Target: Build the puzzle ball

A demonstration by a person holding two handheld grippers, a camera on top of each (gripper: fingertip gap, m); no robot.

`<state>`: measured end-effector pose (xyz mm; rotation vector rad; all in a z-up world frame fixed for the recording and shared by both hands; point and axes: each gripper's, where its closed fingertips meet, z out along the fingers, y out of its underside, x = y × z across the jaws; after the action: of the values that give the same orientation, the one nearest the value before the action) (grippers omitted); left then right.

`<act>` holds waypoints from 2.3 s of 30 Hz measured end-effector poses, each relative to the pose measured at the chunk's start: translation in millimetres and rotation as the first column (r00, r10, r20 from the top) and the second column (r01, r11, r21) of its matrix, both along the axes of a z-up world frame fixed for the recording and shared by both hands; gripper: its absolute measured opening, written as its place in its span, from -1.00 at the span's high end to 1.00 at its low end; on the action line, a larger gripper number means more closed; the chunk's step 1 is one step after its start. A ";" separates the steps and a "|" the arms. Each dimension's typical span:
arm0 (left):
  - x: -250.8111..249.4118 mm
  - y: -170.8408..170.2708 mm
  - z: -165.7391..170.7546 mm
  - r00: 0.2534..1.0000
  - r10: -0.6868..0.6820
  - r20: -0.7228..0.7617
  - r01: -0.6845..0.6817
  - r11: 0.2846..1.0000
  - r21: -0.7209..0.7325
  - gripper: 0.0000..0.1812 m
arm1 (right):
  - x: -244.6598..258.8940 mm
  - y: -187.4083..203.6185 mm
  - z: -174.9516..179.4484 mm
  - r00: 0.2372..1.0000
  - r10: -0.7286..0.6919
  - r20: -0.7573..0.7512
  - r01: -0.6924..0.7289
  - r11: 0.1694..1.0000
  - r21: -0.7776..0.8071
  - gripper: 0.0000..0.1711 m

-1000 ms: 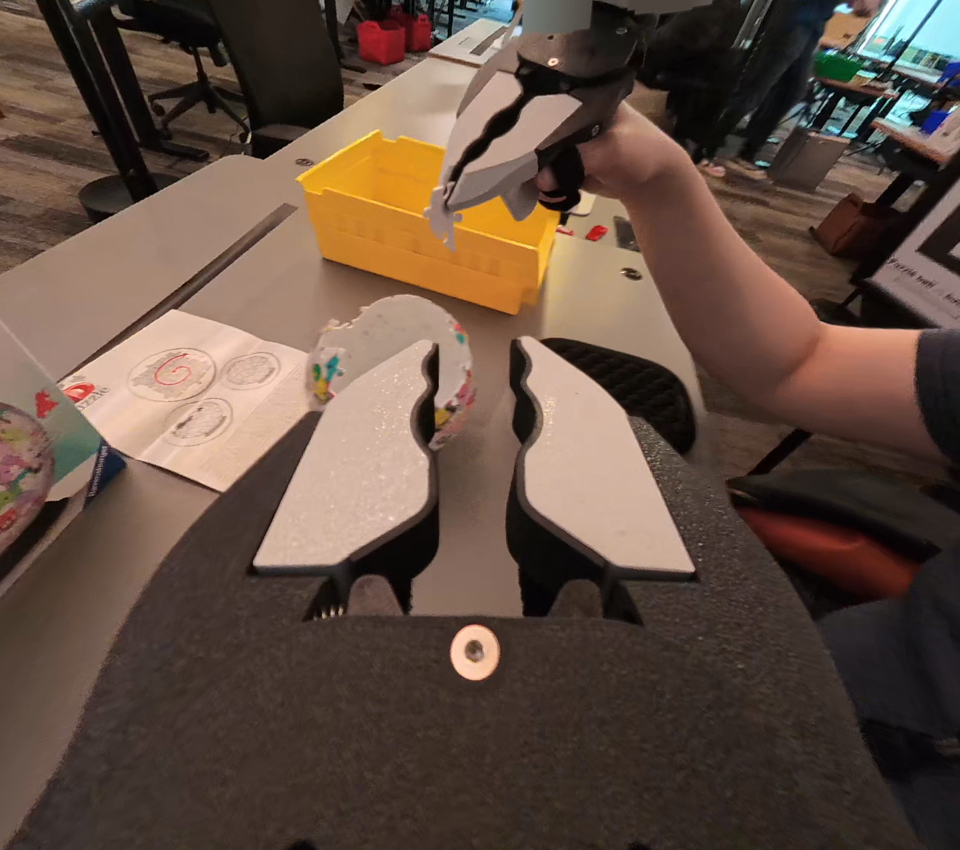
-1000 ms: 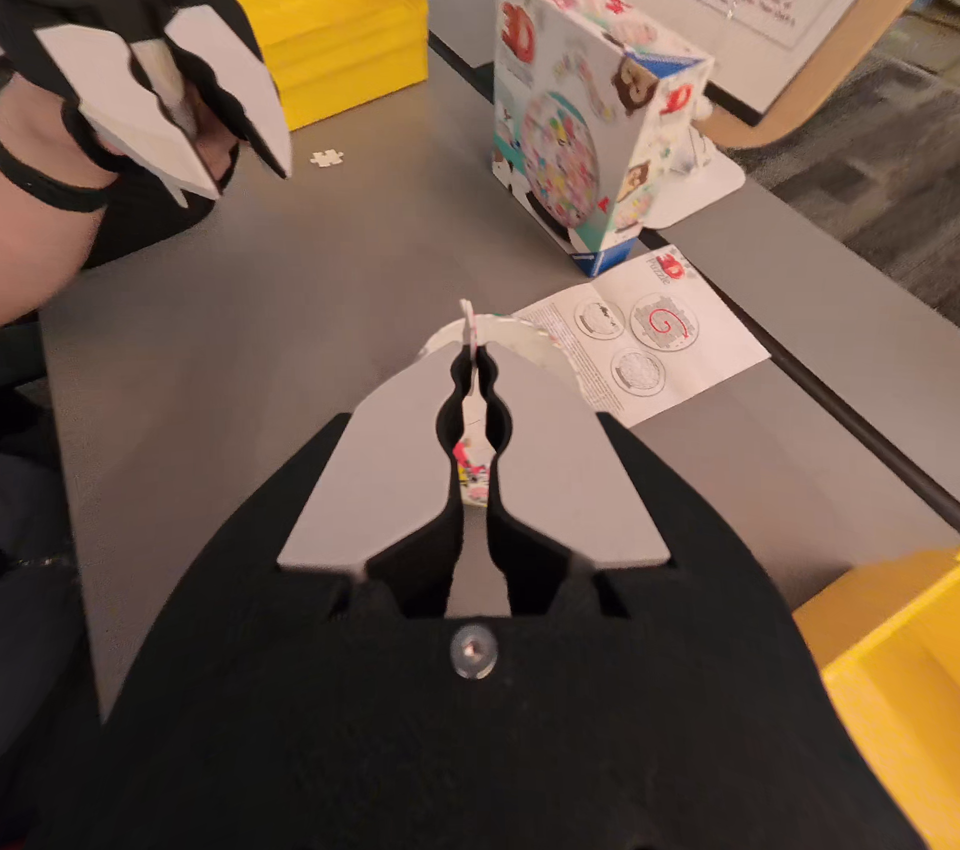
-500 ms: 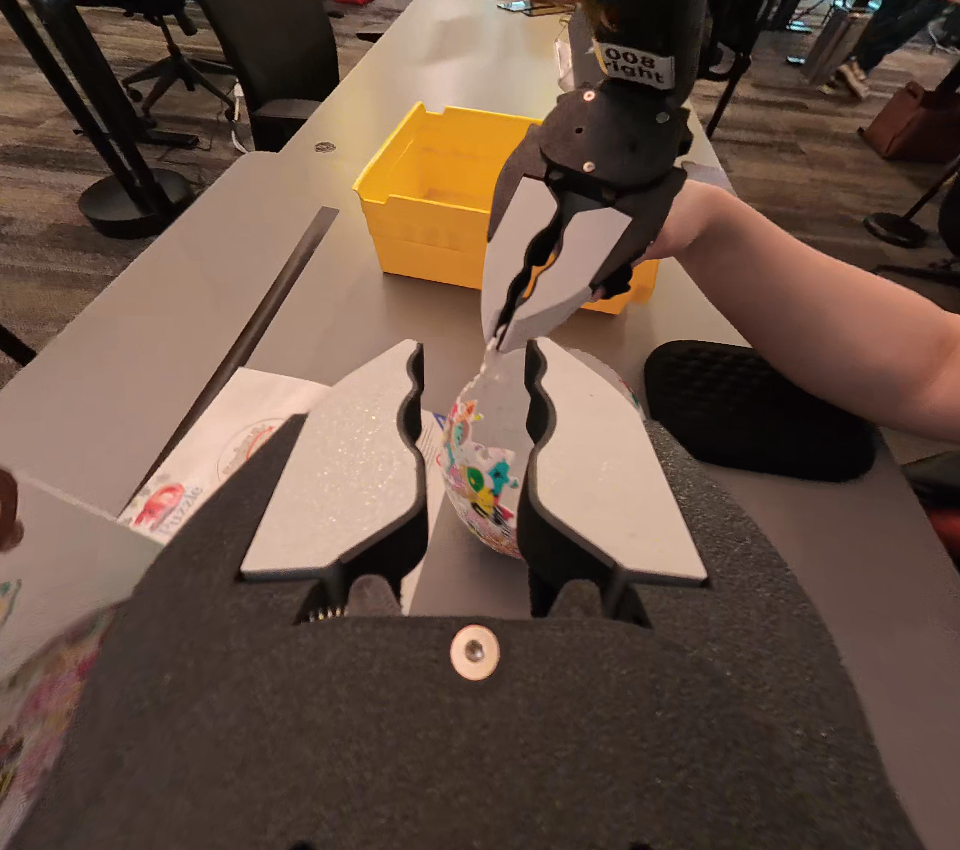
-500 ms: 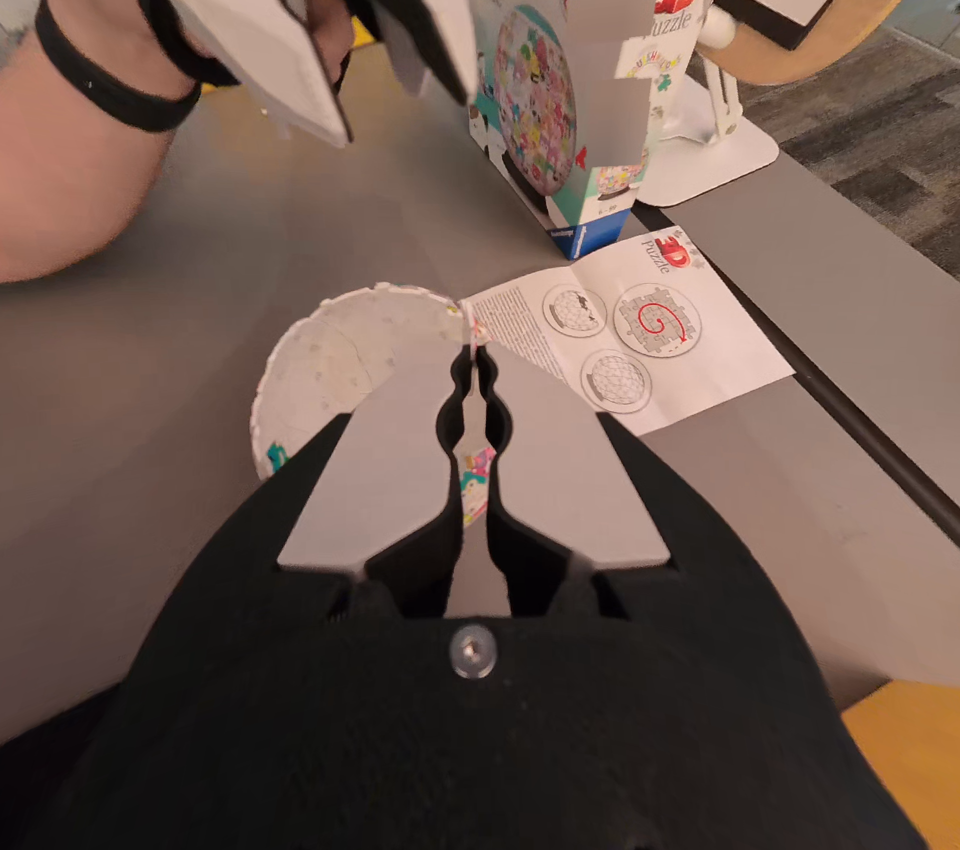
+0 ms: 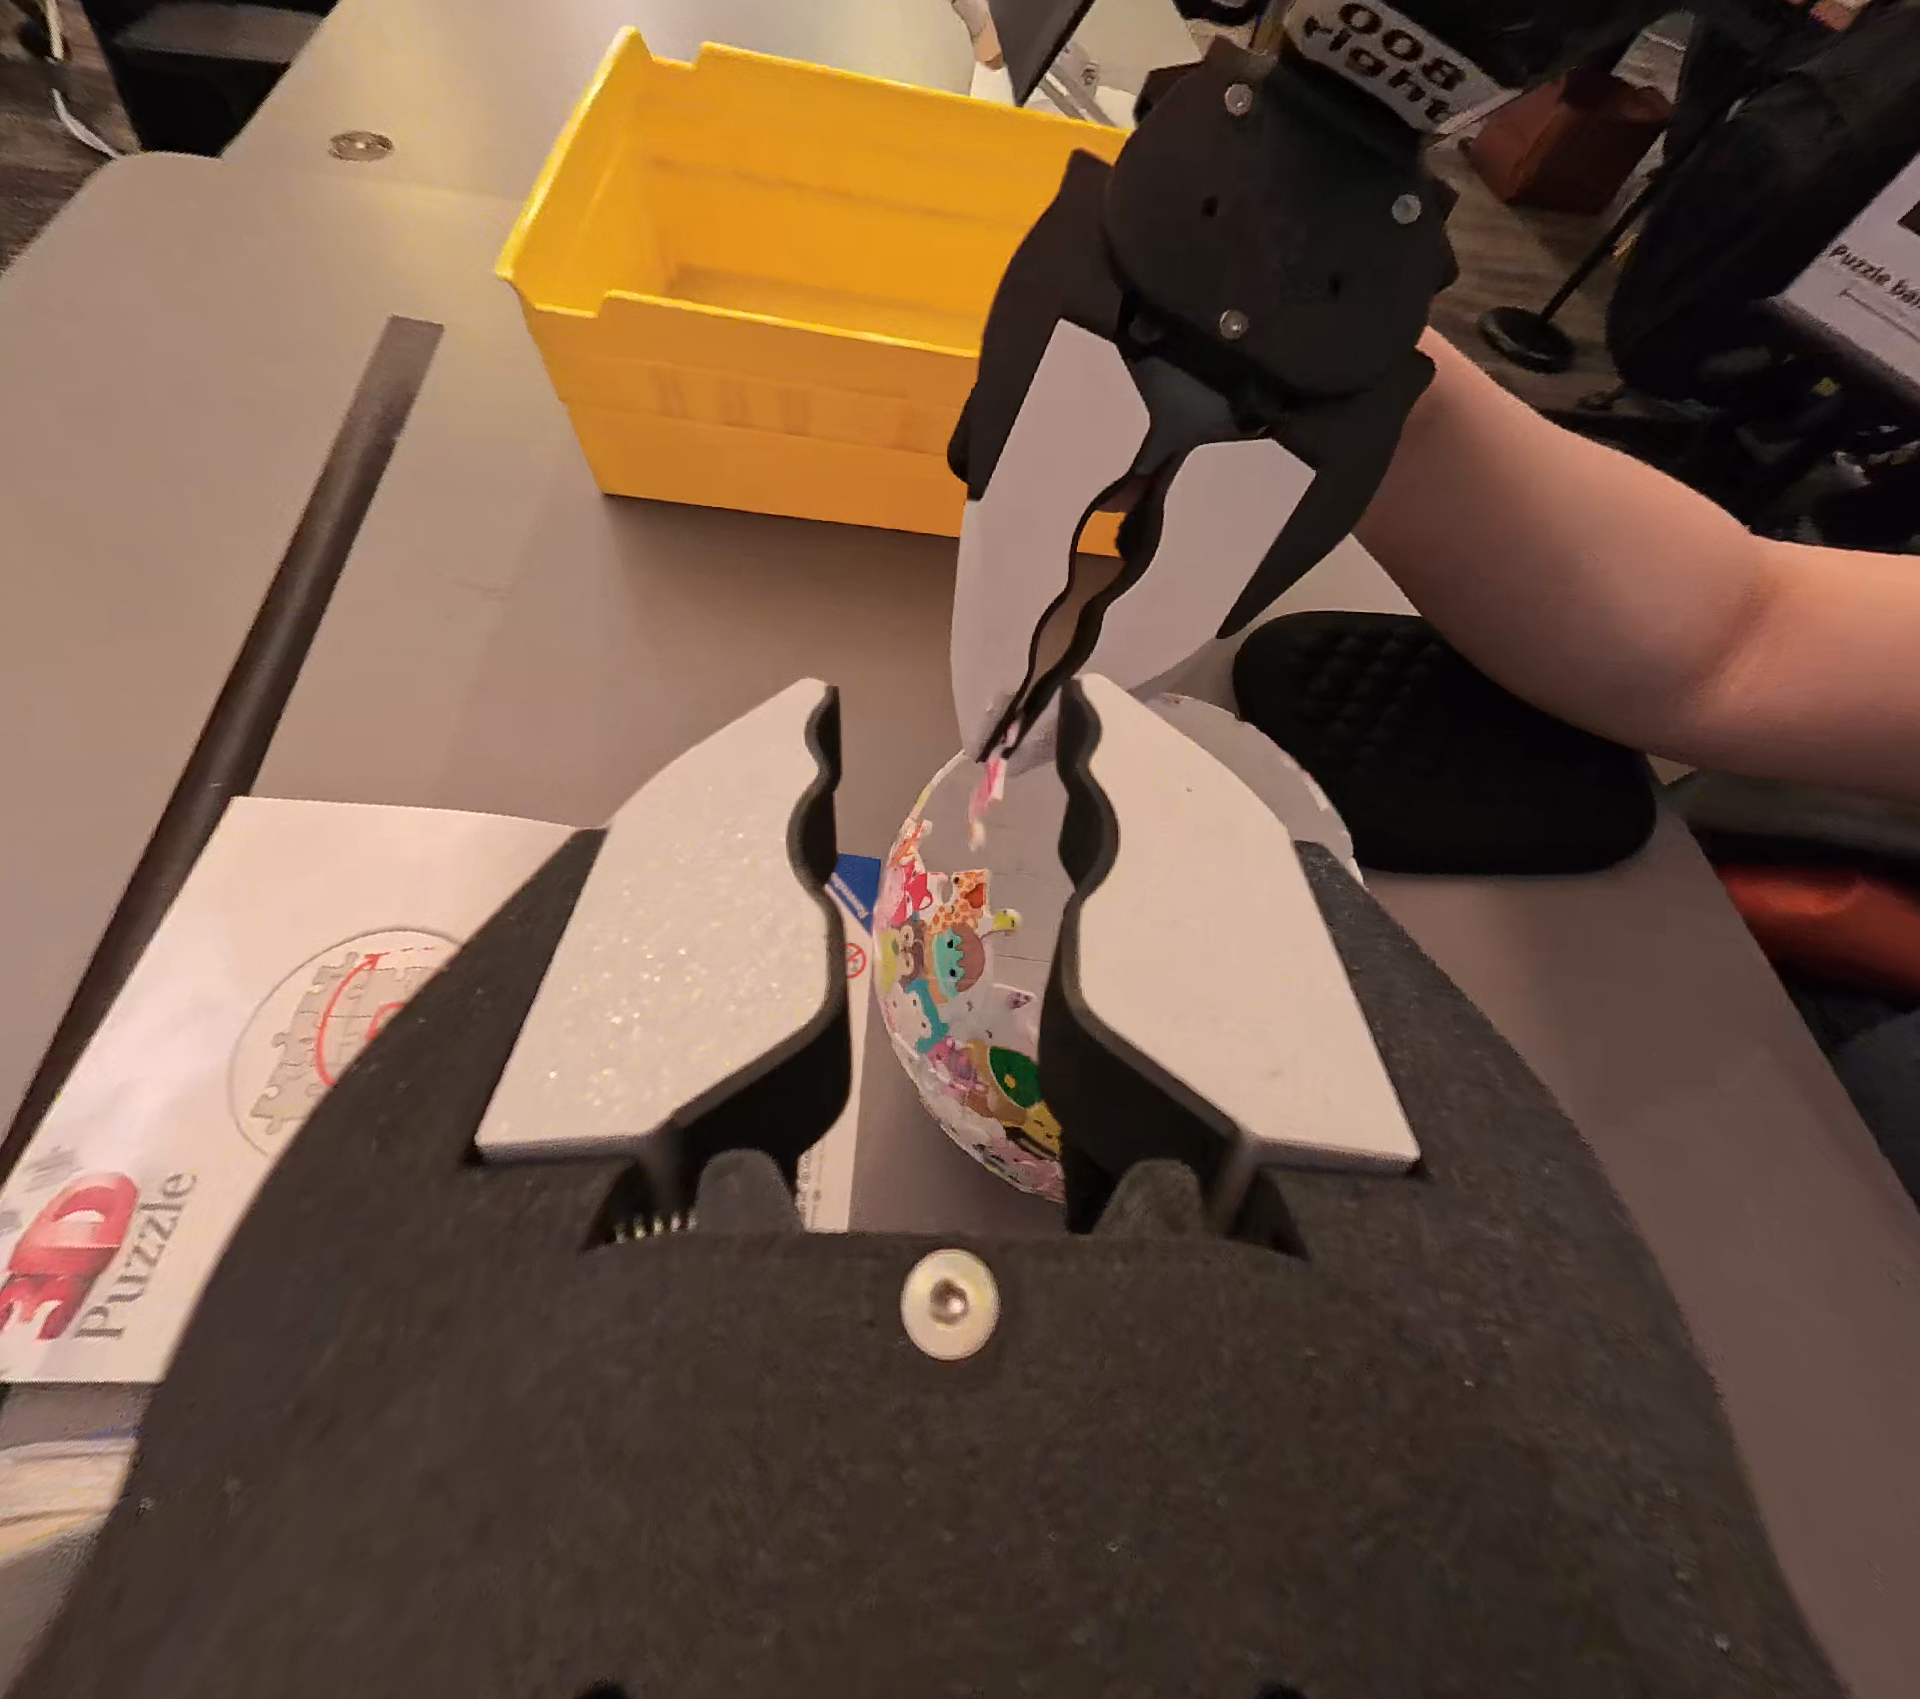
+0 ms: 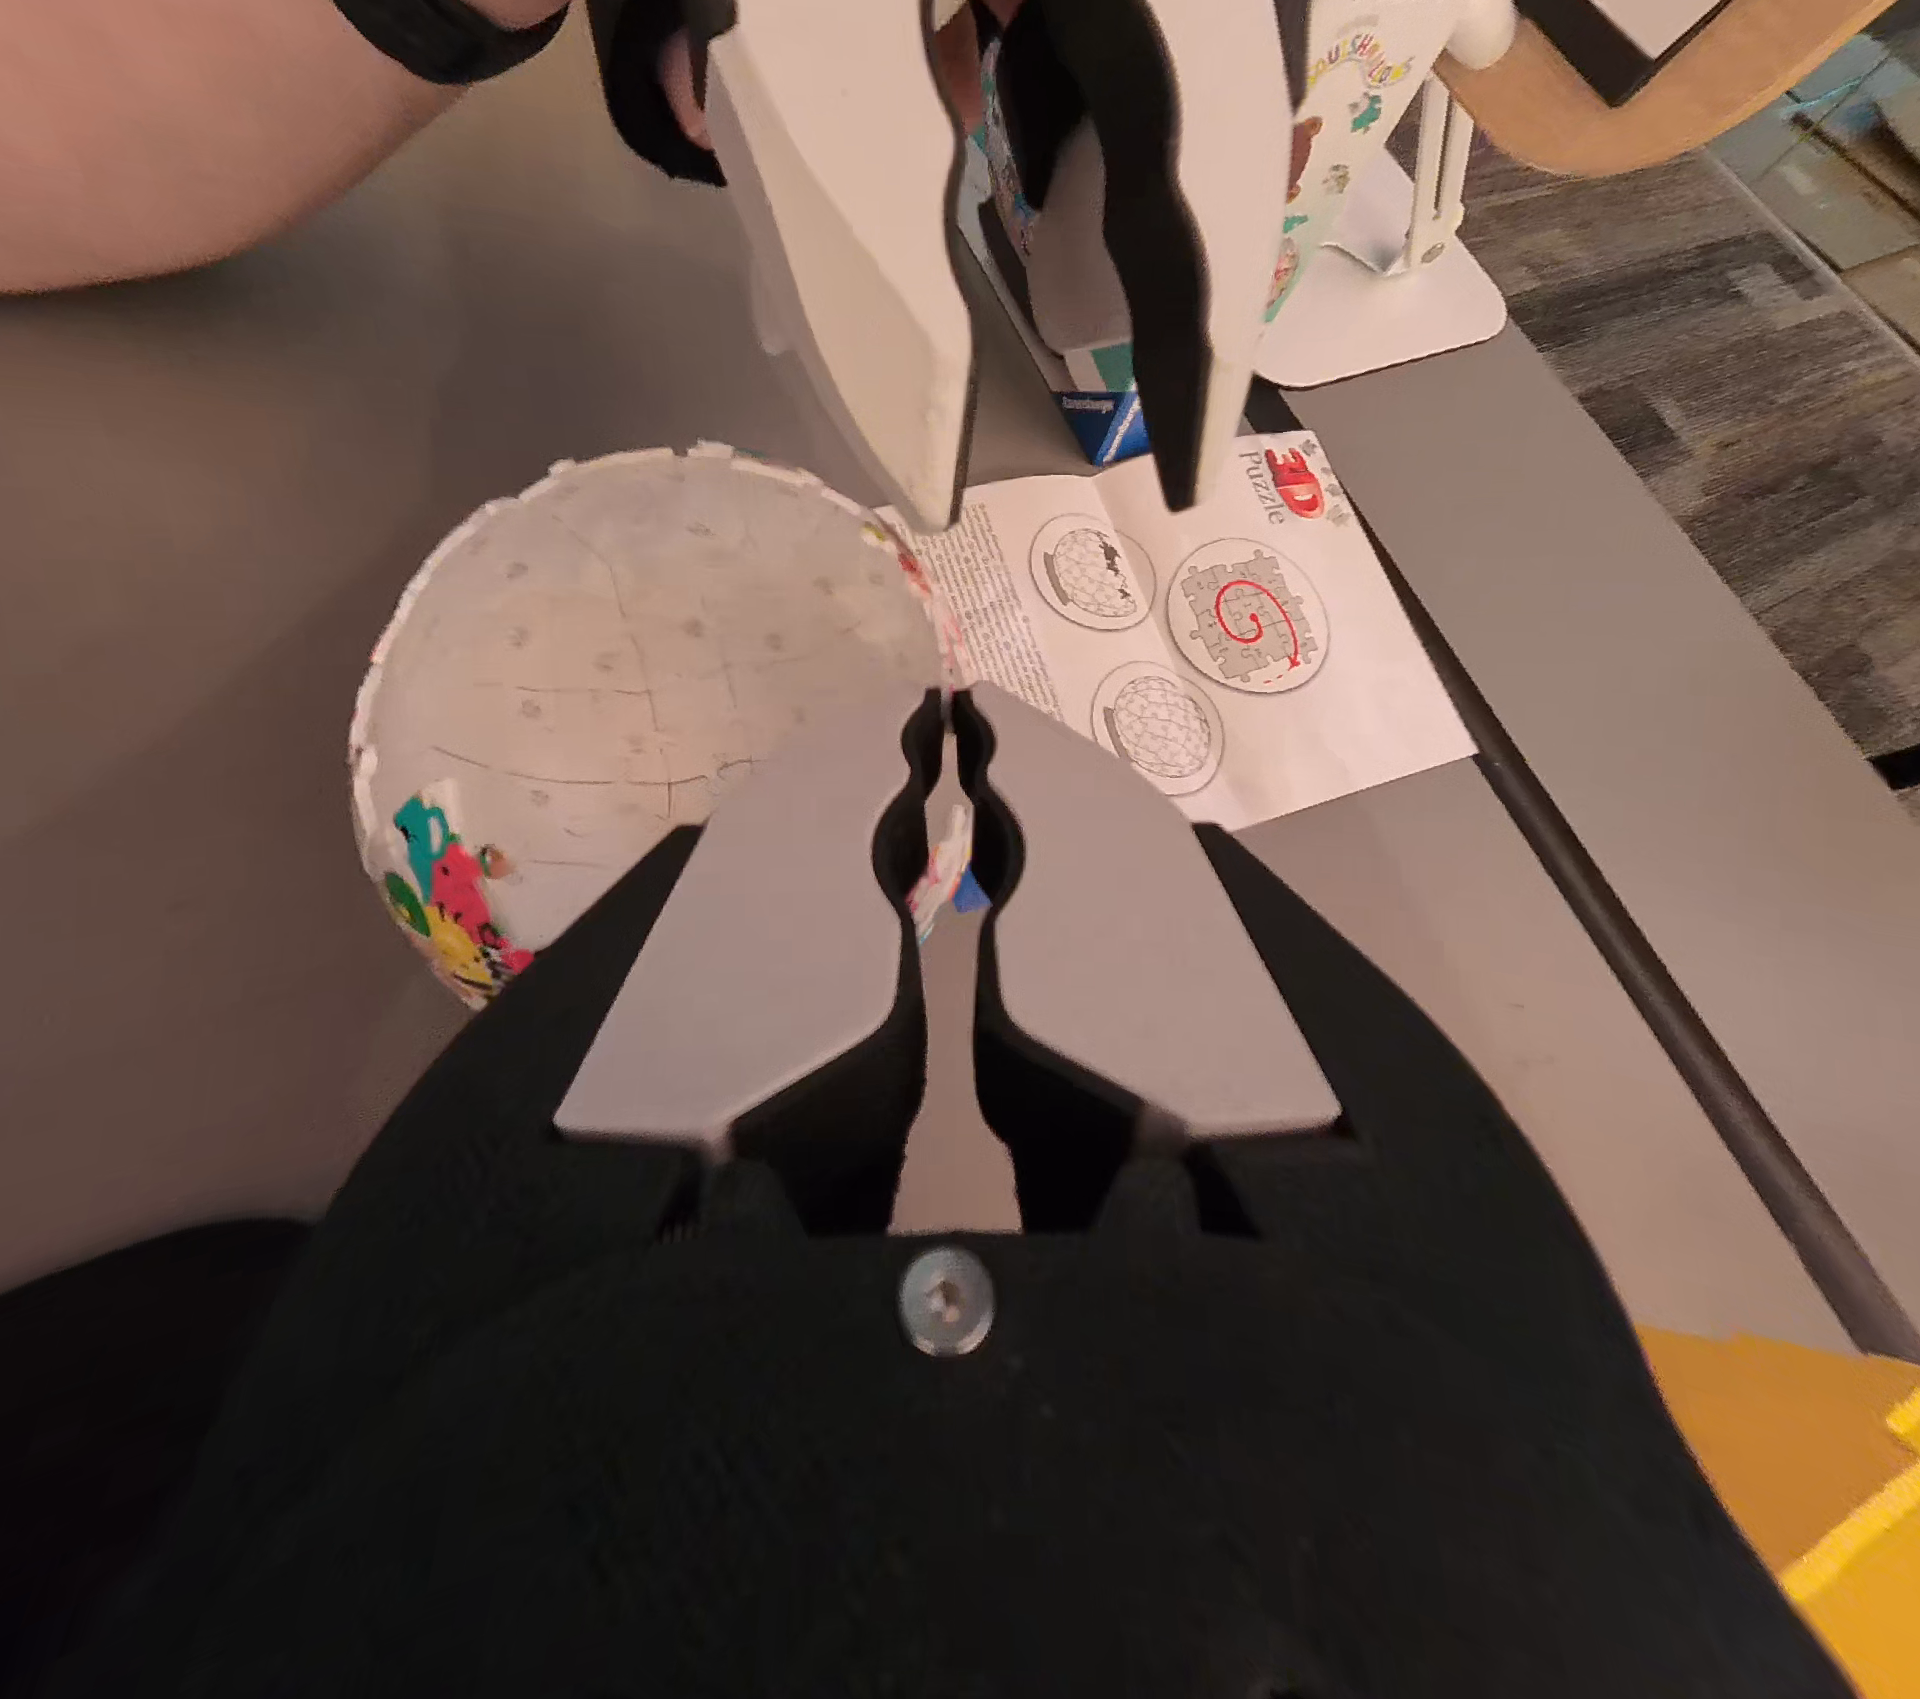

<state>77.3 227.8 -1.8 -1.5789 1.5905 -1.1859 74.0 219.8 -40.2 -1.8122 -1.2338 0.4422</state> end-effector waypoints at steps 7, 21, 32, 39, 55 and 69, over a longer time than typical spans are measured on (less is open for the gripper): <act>-3.3 -3.4 -14.7 0.997 -0.010 -0.074 0.009 1.000 -0.025 0.53 | -6.3 -5.7 3.3 0.998 0.068 -0.005 -0.067 0.993 0.094 0.96; -16.3 -5.2 -9.3 0.994 0.006 -0.111 -0.011 0.999 -0.038 0.41 | -8.9 -5.4 -2.9 0.971 0.126 0.202 -0.163 0.970 0.181 0.96; -21.7 -0.7 -12.9 0.966 0.048 -0.253 0.001 0.982 0.189 0.54 | -9.7 3.8 -9.0 0.953 0.166 0.255 -0.216 0.959 0.183 0.96; -17.9 -9.4 -24.9 0.913 0.085 -0.400 0.054 0.945 0.323 0.56 | -10.6 5.1 -7.3 0.957 0.155 0.245 -0.206 0.958 0.199 0.96; -21.8 -3.7 -50.6 0.754 0.236 -0.613 0.084 0.891 0.446 0.75 | -10.0 7.3 -6.1 0.967 0.130 0.220 -0.179 0.960 0.217 0.96; -20.7 -2.0 -55.7 0.776 0.203 -0.597 0.110 0.889 0.445 0.91 | -11.2 9.3 -5.7 0.971 0.122 0.208 -0.173 0.953 0.250 0.96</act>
<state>56.6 225.8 -57.5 -1.7582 2.0310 -0.1683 62.8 229.2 -45.8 -1.5642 -1.4922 0.1752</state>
